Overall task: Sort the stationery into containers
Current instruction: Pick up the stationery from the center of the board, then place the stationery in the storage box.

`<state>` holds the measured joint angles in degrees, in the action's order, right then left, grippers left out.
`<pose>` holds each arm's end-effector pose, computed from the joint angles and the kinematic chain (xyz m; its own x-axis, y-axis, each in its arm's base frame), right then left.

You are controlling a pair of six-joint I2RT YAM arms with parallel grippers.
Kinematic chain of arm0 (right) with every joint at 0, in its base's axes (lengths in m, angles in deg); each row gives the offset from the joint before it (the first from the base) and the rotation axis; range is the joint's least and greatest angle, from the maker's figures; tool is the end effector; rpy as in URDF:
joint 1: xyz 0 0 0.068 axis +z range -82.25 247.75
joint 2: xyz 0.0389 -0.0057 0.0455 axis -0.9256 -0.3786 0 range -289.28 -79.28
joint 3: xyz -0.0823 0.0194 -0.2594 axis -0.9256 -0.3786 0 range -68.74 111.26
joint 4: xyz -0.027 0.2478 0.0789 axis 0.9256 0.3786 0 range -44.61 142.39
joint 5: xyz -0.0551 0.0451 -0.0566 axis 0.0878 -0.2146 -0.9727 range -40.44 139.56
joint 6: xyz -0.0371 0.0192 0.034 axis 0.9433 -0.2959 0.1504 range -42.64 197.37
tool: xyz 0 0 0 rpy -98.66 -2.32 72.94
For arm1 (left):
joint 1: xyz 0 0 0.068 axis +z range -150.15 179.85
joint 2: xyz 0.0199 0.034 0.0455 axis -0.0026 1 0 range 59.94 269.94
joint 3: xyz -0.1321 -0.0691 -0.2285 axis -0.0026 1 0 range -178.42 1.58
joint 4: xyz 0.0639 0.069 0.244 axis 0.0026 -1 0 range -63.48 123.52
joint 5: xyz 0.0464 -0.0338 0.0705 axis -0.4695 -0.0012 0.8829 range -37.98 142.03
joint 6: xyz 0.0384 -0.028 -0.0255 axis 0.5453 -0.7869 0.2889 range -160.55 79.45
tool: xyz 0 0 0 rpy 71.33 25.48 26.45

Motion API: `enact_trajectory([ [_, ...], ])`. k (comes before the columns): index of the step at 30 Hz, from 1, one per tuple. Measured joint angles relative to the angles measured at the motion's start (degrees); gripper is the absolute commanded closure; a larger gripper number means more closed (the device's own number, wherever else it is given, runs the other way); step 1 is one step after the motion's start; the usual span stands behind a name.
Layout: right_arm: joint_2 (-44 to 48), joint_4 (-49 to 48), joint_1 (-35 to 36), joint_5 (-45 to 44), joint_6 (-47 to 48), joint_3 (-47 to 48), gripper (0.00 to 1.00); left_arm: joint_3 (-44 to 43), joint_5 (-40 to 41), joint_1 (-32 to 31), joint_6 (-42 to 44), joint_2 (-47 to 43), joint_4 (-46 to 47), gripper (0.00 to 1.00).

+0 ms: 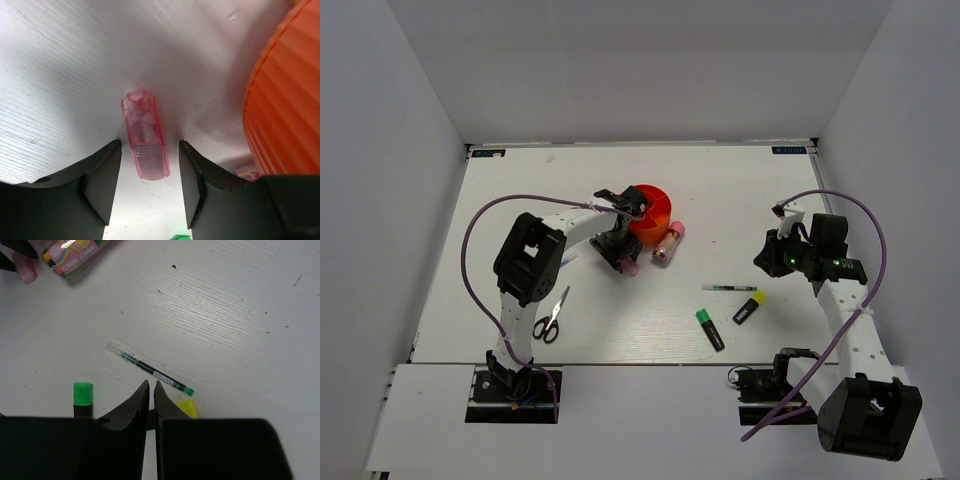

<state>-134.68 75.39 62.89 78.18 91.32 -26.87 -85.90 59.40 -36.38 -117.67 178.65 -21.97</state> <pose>0.1994 0.0000 0.2594 -0.6006 -0.1613 -0.7831 -0.4291 0.8915 0.1455 0.3203 -0.2290 0.1602 -0.7452 -0.6525 -0.1377 -0.6557 0.7545 -0.0272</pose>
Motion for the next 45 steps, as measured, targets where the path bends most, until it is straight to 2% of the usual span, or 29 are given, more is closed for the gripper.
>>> enact_trajectory([
  [7,0.3,0.0,0.0,0.0,0.0,0.0,0.89,2.3,0.1,0.1,-0.1,-1.2,0.5,0.51],
  [13,0.3,0.0,0.0,0.0,0.0,0.0,0.89,7.5,-0.1,0.6,0.2,-4.7,1.5,0.79],
  [14,0.3,0.0,0.0,0.0,0.0,0.0,0.89,8.4,-0.2,0.8,0.3,-5.2,1.6,0.90],
  [15,0.3,0.0,0.0,0.0,0.0,0.0,0.89,8.6,-0.3,0.9,0.3,-5.4,1.6,0.90],
  [18,0.3,0.0,0.0,0.0,0.0,0.0,0.89,9.1,-0.6,1.3,1.8,-5.8,1.7,1.00],
  [23,0.3,0.0,0.0,0.0,0.0,0.0,0.86,9.0,0.8,1.7,9.0,-6.8,0.7,1.00],
  [27,0.3,0.0,0.0,0.1,0.0,0.0,0.86,8.8,3.7,1.8,18.8,-12.1,0.5,1.00],
  [32,0.3,0.0,0.0,0.5,0.0,0.0,0.86,8.8,5.4,1.8,36.7,-23.8,5.7,1.00],
  [35,0.3,0.0,0.0,0.7,0.0,0.0,0.86,8.5,5.7,1.8,48.5,-27.6,9.4,1.00],
  [40,0.2,0.0,0.0,1.2,0.0,0.0,0.86,8.8,5.3,2.0,65.2,-26.7,18.8,1.00],
  [45,0.2,-0.1,0.0,1.4,0.0,0.0,0.86,8.9,3.3,3.0,73.8,-23.8,29.0,1.00],
])
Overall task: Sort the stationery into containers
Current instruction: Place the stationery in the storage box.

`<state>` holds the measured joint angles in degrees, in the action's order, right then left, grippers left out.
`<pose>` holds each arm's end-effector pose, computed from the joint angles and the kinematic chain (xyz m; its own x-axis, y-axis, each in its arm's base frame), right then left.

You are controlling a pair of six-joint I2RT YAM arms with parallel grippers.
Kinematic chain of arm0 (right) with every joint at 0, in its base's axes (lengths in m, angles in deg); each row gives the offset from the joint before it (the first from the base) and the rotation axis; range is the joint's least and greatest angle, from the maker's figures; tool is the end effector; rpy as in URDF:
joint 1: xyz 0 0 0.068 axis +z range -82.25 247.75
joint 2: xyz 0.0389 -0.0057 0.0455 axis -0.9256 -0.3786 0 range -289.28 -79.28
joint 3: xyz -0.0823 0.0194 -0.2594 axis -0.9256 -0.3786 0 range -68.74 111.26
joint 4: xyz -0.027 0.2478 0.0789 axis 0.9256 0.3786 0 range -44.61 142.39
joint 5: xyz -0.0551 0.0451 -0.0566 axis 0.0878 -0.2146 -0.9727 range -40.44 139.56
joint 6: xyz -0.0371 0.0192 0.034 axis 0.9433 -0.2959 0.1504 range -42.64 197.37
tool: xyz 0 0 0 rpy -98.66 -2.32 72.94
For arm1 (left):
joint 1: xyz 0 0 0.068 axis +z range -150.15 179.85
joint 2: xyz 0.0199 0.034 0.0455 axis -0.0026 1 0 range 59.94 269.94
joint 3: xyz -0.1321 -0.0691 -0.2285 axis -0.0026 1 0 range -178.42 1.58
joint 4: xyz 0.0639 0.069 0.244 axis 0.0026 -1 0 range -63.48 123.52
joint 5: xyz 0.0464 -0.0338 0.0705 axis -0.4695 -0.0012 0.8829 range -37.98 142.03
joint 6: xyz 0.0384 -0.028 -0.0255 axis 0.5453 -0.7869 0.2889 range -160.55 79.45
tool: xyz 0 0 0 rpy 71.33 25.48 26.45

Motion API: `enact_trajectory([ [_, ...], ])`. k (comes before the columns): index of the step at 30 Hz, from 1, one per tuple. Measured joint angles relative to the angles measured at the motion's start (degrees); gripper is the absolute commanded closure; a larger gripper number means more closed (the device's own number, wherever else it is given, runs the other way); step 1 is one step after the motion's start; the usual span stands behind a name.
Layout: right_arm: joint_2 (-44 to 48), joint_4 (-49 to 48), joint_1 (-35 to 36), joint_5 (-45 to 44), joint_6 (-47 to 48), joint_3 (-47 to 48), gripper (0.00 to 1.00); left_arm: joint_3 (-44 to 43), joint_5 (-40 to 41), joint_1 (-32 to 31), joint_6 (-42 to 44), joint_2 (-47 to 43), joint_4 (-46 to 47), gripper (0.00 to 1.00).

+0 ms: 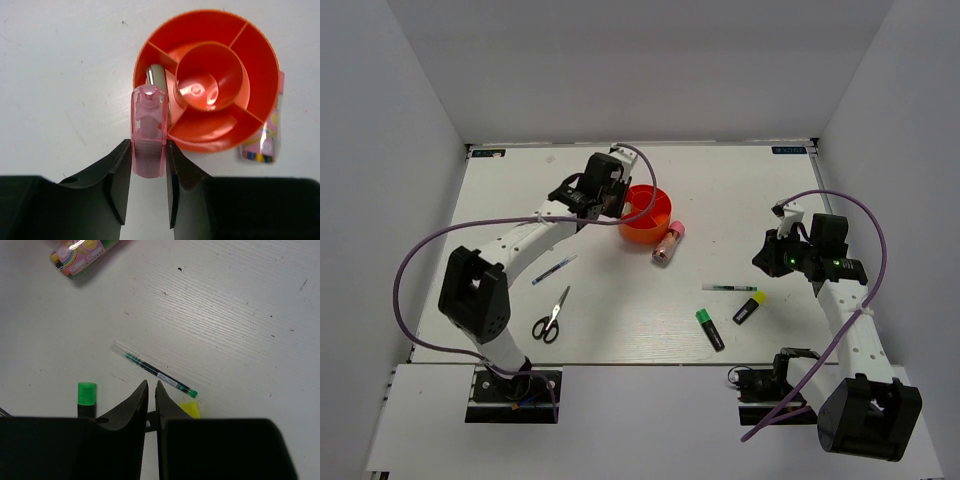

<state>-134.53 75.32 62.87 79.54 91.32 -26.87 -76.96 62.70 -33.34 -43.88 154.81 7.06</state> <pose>0.1989 0.0008 0.2602 -0.5938 -0.1588 -0.7888 -0.4448 0.8817 0.1573 0.3170 -0.1994 0.2912 -0.5921 0.3192 -0.7400 0.3905 0.9169 0.0830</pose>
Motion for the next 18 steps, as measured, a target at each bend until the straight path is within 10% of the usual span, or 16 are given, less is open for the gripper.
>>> enact_trajectory([
  [18,-1.4,0.0,0.0,0.0,0.2,0.0,0.86,-1.7,-7.5,6.3,-4.4,9.2,14.5,1.00],
])
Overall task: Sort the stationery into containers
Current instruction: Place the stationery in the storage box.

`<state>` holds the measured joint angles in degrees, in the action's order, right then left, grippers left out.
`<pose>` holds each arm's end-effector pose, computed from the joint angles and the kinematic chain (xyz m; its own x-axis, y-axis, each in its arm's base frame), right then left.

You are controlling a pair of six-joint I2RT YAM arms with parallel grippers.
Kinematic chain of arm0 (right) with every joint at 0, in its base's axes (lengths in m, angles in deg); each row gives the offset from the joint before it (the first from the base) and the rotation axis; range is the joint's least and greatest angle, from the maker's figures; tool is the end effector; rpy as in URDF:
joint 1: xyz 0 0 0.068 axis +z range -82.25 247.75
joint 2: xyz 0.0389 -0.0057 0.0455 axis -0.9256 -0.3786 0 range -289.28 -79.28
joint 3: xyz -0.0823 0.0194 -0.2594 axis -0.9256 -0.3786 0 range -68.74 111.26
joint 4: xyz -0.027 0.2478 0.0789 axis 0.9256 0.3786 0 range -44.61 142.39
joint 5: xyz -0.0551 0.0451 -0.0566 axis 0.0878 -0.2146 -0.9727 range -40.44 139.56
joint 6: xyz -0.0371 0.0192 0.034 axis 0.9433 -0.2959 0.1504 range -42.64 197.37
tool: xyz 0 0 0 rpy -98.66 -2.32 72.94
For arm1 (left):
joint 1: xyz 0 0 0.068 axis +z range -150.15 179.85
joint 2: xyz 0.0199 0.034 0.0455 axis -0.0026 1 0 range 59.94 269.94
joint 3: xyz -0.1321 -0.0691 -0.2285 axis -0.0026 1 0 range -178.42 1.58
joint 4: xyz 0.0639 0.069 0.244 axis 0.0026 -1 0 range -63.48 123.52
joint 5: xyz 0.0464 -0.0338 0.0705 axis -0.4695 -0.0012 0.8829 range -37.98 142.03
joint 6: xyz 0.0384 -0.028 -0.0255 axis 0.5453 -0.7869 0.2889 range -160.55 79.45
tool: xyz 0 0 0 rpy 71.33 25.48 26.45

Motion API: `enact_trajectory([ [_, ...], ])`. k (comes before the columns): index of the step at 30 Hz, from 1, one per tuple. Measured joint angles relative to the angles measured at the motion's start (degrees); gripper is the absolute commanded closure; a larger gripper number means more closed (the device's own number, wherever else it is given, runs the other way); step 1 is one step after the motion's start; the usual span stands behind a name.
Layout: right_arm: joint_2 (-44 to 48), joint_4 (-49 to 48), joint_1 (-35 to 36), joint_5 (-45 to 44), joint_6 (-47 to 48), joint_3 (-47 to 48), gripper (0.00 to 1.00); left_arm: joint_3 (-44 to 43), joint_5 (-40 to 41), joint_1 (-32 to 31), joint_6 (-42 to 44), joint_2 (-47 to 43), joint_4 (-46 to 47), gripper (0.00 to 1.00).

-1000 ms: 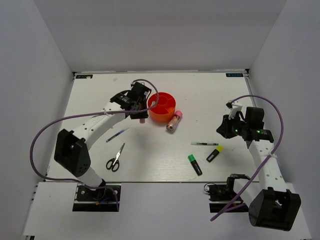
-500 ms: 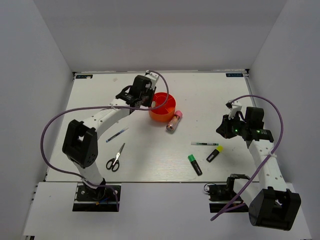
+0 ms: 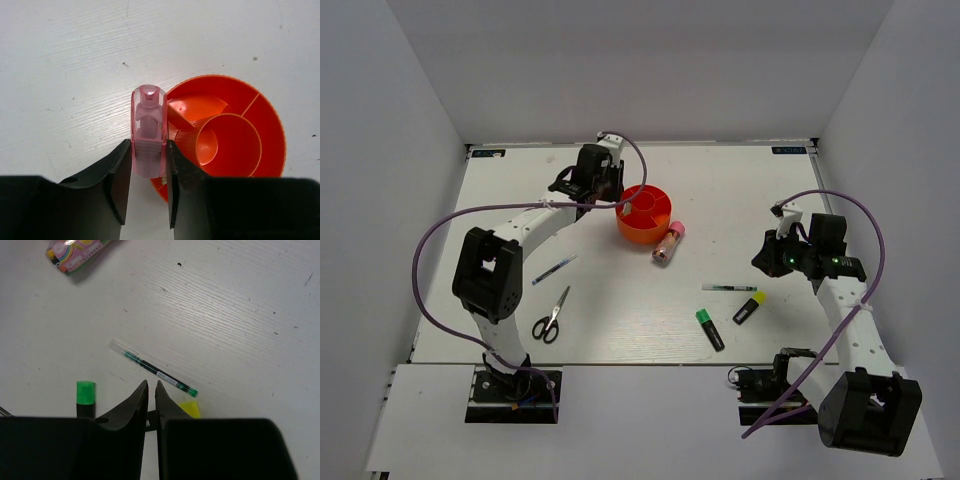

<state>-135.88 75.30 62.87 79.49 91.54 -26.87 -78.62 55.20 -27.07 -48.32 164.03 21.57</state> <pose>0.2023 0.0004 0.2560 -0.6103 -0.1608 -0.7757 -0.4429 0.8811 0.1658 0.3767 -0.1890 0.2611 -0.5729 0.1396 -0.8076 0.3377 0.9381 -0.0774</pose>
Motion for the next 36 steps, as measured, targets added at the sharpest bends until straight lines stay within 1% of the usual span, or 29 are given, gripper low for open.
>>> enact_trajectory([
  [7,-0.5,0.0,0.0,-0.2,0.0,0.0,0.86,0.0,-3.4,0.3,-3.7,0.4,2.0,1.00],
  [14,-0.5,0.0,0.0,-0.2,0.0,0.0,0.86,0.3,-5.4,0.3,-5.5,0.6,2.6,1.00],
  [19,-0.5,0.0,0.0,-0.2,0.0,0.0,0.86,0.8,-5.6,0.3,-5.9,0.7,2.7,0.94],
  [24,-0.5,0.0,0.0,-0.2,0.0,0.0,0.86,0.8,-5.6,0.3,-6.4,0.7,2.7,0.92],
  [30,-0.5,0.0,0.0,-0.2,0.0,0.0,0.85,0.8,-5.6,0.3,-6.8,1.7,2.5,0.85],
  [36,-0.5,0.0,0.0,-0.2,0.0,0.0,0.85,1.0,-5.6,0.3,-7.1,2.9,1.8,0.84],
])
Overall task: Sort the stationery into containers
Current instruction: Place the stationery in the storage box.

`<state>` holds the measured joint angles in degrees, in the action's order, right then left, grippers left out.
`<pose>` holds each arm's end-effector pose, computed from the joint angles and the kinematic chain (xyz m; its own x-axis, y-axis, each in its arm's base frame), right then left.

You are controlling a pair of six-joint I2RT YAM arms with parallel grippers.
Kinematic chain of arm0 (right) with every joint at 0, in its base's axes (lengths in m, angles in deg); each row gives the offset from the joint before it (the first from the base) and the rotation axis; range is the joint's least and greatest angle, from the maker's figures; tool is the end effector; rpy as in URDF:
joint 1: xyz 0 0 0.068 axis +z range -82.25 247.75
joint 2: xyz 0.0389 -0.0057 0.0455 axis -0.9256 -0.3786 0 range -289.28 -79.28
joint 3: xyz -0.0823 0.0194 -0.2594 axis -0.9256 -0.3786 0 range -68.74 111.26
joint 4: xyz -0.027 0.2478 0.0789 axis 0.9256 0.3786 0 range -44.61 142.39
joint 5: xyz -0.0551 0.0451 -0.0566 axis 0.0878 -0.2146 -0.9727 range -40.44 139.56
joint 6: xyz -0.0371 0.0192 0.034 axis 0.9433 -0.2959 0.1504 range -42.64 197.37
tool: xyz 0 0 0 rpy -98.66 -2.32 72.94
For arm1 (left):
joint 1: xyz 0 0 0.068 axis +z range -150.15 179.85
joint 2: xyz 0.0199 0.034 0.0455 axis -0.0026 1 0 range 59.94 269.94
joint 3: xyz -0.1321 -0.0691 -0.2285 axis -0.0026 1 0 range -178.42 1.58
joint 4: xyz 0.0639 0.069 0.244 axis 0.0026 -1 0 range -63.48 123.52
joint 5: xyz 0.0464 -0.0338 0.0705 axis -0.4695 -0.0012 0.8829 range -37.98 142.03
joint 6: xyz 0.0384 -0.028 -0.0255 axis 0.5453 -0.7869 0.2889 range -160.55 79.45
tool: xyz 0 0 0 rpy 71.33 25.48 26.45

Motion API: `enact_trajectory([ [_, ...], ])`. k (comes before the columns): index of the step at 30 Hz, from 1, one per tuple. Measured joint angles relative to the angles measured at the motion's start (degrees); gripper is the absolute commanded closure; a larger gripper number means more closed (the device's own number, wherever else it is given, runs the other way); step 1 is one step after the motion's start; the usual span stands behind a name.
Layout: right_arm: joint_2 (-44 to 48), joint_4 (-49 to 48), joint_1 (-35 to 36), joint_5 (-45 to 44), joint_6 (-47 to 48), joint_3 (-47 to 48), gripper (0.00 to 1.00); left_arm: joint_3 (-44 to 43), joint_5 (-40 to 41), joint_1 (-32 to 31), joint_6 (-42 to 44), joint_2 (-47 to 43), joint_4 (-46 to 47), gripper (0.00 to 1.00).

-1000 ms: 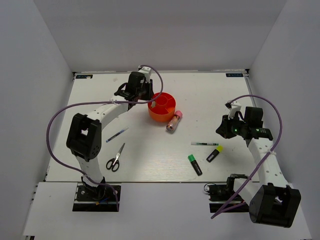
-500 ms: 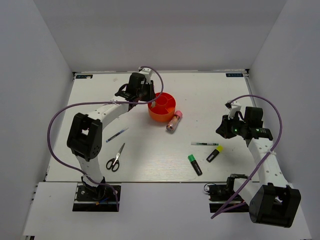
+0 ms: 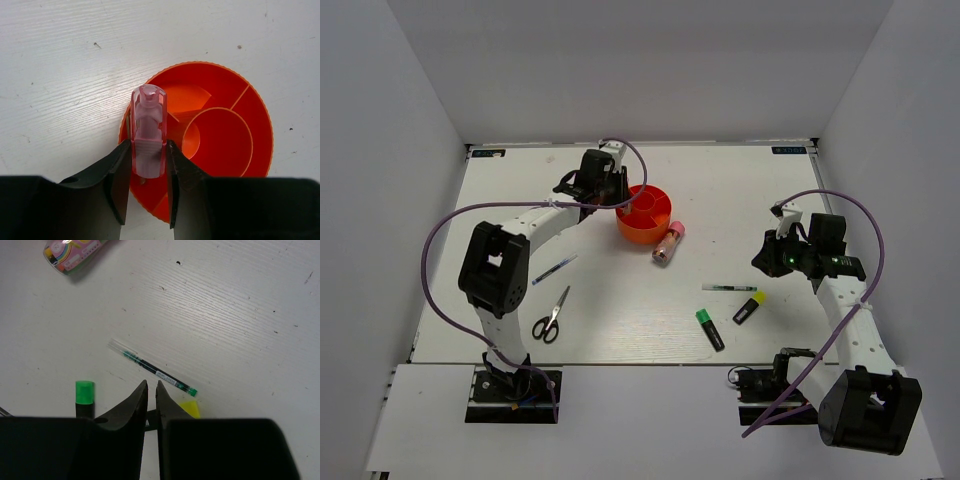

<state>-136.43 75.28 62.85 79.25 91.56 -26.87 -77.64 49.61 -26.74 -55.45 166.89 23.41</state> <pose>0.2037 0.0001 0.2542 -0.6180 -0.1607 -0.7696 -0.4386 0.8829 0.1678 0.3824 -0.1930 0.2380 -0.6527 0.0395 -0.7566 0.3199 0.9196 -0.2280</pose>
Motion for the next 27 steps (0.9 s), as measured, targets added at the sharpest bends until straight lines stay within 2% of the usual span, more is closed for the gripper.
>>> enact_trajectory([
  [2,0.0,0.0,0.0,0.0,0.0,0.0,0.85,0.0,0.0,0.0,0.0,0.2,0.0,0.83],
  [5,0.0,0.0,0.0,0.0,0.0,0.0,0.85,0.0,0.0,0.0,0.0,0.2,-0.2,0.73],
  [7,0.0,0.0,0.0,0.0,0.0,0.0,0.85,0.0,0.0,0.0,0.0,0.2,-0.2,0.62],
  [11,0.0,0.0,0.0,-0.1,0.0,0.0,0.85,0.0,0.3,0.0,-0.1,0.2,-0.4,0.50],
  [19,0.0,0.0,0.0,-0.4,0.0,0.0,0.85,0.0,0.5,0.0,-0.2,0.2,-1.2,0.49],
  [22,0.0,0.0,0.0,-0.4,0.0,0.0,0.85,-0.4,0.6,0.0,-0.2,0.2,-1.9,0.56],
  [23,0.0,0.0,0.0,-0.4,0.0,0.0,0.85,-0.4,0.6,0.0,-0.2,0.2,-2.1,0.69],
  [26,0.0,0.0,0.0,-0.4,0.1,0.0,0.67,-0.4,0.8,0.0,-0.1,-0.1,-2.7,0.92],
  [27,0.0,0.0,0.0,-0.4,0.1,0.0,0.54,-0.3,0.9,0.0,0.1,-0.5,-3.0,0.94],
])
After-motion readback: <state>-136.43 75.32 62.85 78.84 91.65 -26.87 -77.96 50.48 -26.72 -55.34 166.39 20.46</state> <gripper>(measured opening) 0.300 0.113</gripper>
